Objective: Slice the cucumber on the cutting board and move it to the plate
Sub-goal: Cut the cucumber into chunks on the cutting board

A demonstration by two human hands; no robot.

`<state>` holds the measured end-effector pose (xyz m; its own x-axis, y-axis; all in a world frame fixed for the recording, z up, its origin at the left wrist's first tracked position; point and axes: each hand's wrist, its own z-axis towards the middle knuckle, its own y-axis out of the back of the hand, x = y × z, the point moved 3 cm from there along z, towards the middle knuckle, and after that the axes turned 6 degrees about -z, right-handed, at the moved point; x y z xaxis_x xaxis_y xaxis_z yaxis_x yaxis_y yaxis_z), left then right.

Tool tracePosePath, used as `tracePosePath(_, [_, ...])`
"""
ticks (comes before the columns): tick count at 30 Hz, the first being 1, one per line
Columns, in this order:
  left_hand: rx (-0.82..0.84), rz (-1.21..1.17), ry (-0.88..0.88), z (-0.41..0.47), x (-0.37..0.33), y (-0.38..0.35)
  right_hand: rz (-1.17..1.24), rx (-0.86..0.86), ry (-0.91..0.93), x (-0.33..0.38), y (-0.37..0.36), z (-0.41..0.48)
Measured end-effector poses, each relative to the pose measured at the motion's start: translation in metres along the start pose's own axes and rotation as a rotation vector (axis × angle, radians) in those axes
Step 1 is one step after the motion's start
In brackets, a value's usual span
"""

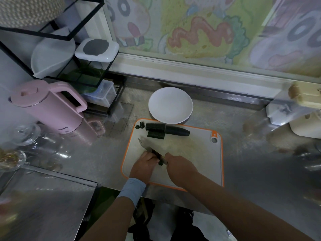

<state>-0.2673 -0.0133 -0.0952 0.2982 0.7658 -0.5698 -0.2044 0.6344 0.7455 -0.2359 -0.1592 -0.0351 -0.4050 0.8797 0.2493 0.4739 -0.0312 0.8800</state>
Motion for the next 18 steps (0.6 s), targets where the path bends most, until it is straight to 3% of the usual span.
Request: tracePosePath(18, [0.068, 0.0, 0.006, 0.0, -0.002, 0.004, 0.061, -0.034, 0.014, 0.002, -0.036, 0.015])
